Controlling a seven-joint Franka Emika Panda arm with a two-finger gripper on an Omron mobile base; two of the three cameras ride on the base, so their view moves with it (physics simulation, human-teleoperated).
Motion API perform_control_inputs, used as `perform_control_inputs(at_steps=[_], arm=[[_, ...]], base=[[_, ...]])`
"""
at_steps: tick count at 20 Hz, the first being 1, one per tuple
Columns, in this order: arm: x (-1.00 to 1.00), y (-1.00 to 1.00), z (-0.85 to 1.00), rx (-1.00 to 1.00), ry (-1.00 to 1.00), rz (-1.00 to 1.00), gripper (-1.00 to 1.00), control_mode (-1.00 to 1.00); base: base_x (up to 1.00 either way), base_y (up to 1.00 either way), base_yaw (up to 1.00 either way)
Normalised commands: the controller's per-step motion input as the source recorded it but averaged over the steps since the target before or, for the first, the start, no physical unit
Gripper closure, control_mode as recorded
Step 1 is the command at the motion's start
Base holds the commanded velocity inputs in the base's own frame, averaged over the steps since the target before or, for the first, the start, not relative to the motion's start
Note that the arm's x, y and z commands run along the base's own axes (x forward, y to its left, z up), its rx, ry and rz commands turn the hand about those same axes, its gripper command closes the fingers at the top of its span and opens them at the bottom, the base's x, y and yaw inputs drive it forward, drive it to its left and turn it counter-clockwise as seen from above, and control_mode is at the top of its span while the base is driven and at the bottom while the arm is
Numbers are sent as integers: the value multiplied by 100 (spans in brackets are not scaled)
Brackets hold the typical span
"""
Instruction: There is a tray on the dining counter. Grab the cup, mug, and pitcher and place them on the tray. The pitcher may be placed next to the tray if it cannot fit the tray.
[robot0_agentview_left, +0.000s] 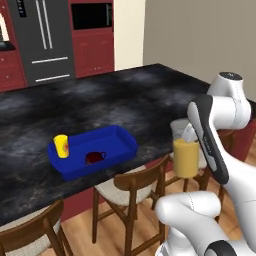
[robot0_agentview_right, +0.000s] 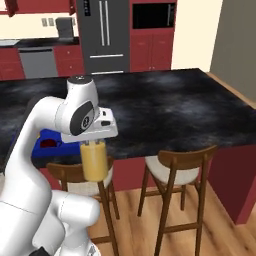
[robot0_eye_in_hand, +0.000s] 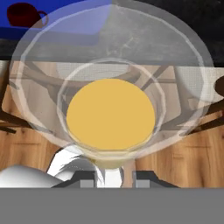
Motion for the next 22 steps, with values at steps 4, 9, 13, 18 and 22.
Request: perform_control_inputs(at_steps=[4, 9, 13, 18, 22], arm=[[0, 0, 0, 0, 0, 0, 100, 100], [0, 0, 0, 0, 0, 0, 100, 100], [0, 0, 0, 0, 0, 0, 100, 100], [0, 0, 0, 0, 0, 0, 100, 100], [0, 0, 0, 0, 0, 0, 100, 100]], base=[[75, 0, 16], [73, -1, 17], [71, -1, 19], [76, 0, 26], [86, 0, 24]])
